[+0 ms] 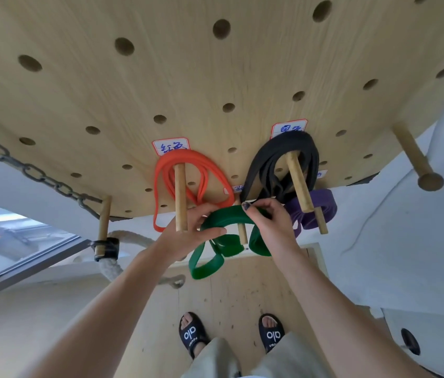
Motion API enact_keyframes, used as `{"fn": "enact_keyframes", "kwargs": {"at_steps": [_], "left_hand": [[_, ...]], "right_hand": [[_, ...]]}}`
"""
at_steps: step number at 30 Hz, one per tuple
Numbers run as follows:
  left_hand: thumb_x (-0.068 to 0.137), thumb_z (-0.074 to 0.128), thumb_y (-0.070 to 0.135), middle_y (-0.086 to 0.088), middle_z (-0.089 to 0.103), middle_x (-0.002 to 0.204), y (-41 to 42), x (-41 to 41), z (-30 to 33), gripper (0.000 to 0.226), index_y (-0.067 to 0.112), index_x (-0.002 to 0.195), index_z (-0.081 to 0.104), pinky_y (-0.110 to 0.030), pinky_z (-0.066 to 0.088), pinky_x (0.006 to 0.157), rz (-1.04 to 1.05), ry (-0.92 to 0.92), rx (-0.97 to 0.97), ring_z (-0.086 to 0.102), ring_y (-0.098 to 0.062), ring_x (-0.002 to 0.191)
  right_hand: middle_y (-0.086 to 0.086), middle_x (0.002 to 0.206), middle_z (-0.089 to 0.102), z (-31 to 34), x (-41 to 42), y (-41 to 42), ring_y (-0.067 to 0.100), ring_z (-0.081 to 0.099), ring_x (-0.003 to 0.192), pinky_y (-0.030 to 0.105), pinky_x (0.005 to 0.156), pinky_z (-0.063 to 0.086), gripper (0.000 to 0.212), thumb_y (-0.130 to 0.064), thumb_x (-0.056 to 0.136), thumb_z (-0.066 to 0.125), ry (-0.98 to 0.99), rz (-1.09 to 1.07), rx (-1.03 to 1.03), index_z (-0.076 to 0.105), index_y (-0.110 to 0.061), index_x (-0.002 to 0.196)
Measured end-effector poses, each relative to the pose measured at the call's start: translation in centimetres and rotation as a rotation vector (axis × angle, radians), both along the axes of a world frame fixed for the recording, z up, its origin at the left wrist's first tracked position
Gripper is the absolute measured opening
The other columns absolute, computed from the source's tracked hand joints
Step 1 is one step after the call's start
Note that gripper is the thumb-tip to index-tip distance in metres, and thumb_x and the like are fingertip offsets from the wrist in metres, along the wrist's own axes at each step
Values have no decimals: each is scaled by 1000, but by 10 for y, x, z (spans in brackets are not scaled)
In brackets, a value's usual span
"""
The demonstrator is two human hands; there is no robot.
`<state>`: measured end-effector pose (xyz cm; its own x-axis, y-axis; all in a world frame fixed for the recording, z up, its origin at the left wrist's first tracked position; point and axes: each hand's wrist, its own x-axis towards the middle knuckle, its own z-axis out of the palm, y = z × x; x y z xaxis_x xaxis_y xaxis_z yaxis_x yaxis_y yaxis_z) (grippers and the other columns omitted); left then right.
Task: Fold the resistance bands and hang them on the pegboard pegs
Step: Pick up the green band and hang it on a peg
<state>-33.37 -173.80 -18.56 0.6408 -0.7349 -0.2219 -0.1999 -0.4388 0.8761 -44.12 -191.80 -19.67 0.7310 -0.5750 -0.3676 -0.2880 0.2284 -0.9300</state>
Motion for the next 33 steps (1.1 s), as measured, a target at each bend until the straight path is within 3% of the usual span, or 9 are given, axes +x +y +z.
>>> {"fn": "enact_keyframes", "kwargs": {"at_steps": [3, 6, 9, 16, 21, 24, 27, 30, 33], "left_hand": [[78, 78, 42, 14, 72, 103, -1, 0, -1, 31, 56, 104, 67, -42, 58, 97, 1, -31, -12, 73, -14, 101], [78, 74, 52, 17, 70, 100, -2, -1, -5, 31, 58, 106, 62, -45, 58, 94, -9, -101, 11, 71, -14, 98], [79, 73, 52, 14, 70, 99, -2, -2, -6, 34, 48, 111, 63, -48, 58, 93, -6, -148, 7, 70, -18, 97], [79, 74, 49, 18, 71, 100, -9, 0, 0, 34, 64, 107, 60, -44, 61, 90, -4, -180, -51, 72, -16, 95], [81, 74, 45, 7, 69, 91, -16, 0, -9, 29, 46, 108, 62, -47, 60, 79, 11, -261, -53, 69, -21, 84], [84, 80, 32, 16, 62, 85, -17, -4, -13, 35, 20, 114, 66, -30, 55, 74, 22, -372, -3, 62, -4, 77], [86, 81, 23, 24, 56, 82, -16, -7, -14, 34, 16, 116, 66, -16, 44, 72, 32, -453, 26, 56, 4, 73], [87, 77, 33, 15, 63, 86, -16, -9, -11, 34, 19, 116, 66, -22, 51, 74, 40, -435, 27, 60, 0, 78], [86, 68, 50, 7, 71, 97, -17, -8, -8, 41, 25, 118, 65, -36, 58, 85, 42, -428, 41, 68, -10, 91]], "right_hand": [[-1, 96, 71, -5, -2, 5, 2, 66, 86, 10, 72, 45, 18, -28, 94, 73, 5, 9, -67, 63, -16, 101], [-8, 97, 68, -8, -7, 9, -9, 60, 85, 6, 69, 40, 11, -33, 100, 62, 26, 44, -174, 63, -22, 104], [-11, 100, 66, -8, -13, 15, -10, 58, 88, 14, 74, 41, 12, -34, 104, 55, 12, 49, -200, 61, -26, 112], [-14, 123, 62, -15, -32, 23, 3, 57, 117, 28, 98, 47, 49, -53, 93, 49, -32, 105, -350, 54, -28, 133], [-9, 130, 57, -19, -32, 22, 5, 53, 122, 22, 102, 44, 38, -29, 99, 56, -51, 75, -514, 56, -21, 136], [-3, 131, 50, -23, -32, 25, 8, 51, 118, 4, 100, 34, 38, -18, 101, 57, -27, 23, -655, 59, -16, 139], [-3, 128, 52, -25, -32, 25, 7, 52, 115, 1, 96, 33, 41, -21, 101, 57, -24, 25, -697, 57, -14, 142], [-6, 128, 57, -23, -33, 24, 6, 54, 116, 3, 94, 37, 39, -17, 101, 57, -28, 30, -660, 57, -15, 140], [-2, 123, 61, -24, -33, 24, 9, 58, 110, 20, 94, 48, 32, -11, 100, 57, -55, 3, -664, 62, -14, 132]]}}
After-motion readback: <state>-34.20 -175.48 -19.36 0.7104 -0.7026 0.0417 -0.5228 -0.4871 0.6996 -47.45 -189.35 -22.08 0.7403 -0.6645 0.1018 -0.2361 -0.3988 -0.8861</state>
